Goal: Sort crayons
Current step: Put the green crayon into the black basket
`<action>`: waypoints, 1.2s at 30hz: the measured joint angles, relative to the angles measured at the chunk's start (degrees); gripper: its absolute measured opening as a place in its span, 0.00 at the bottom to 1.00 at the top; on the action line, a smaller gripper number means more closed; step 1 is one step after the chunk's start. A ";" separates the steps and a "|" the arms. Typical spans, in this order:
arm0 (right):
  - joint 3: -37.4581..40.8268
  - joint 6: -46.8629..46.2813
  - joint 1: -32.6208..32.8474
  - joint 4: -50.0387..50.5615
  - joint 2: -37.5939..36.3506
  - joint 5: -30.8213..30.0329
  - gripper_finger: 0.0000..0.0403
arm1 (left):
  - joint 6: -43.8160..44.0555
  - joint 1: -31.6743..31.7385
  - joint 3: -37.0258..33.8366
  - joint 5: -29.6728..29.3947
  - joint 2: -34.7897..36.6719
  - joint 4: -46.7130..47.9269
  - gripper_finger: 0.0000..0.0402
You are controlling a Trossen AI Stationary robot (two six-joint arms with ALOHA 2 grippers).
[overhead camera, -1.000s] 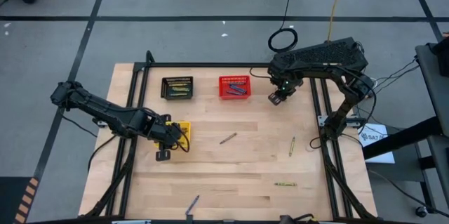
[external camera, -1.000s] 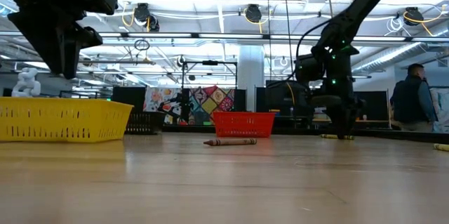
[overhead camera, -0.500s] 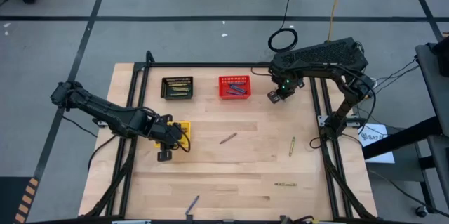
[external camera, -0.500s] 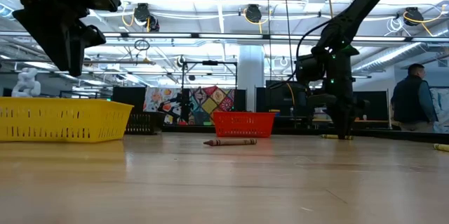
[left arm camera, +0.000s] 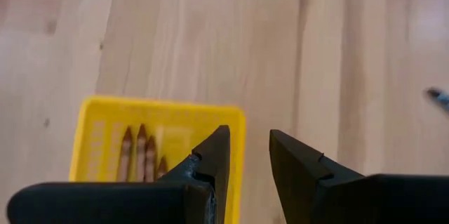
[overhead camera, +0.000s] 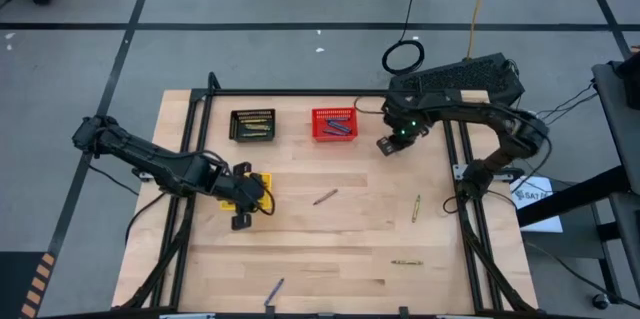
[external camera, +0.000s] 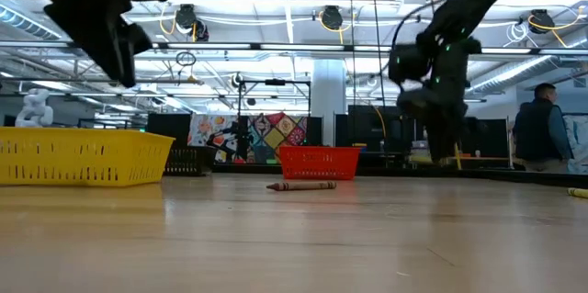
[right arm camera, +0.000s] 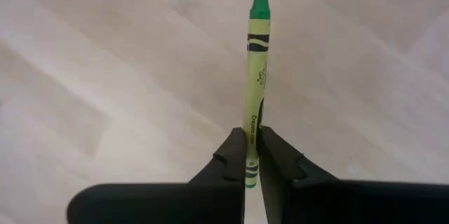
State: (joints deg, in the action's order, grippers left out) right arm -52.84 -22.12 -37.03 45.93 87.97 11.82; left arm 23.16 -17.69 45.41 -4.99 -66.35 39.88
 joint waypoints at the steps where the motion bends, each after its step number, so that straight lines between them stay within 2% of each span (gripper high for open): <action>1: -0.08 -0.49 0.81 -0.25 -1.51 0.19 0.00 | -0.06 0.00 0.00 0.00 0.00 -1.02 0.25; 9: -0.10 -5.90 10.26 -3.38 -12.45 -0.69 0.00 | -7.79 -0.07 -1.77 -0.04 -0.02 -14.95 0.25; 15: -0.10 -7.47 18.40 -12.90 -16.90 -1.27 0.00 | -10.06 -0.02 -5.17 -0.04 -0.02 -26.54 0.25; 21: -0.15 -7.65 25.89 -24.94 -17.21 -1.72 0.00 | -10.08 0.04 -8.06 -0.04 -0.66 -37.18 0.25; 36: -0.30 -3.63 43.49 -47.04 -15.52 -14.83 0.00 | -12.11 1.11 -9.21 -2.47 -3.44 -56.14 0.25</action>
State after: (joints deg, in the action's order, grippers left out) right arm -53.14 -25.75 6.46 -1.10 72.45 -3.01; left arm 11.05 -16.58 36.20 -7.46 -69.78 -16.26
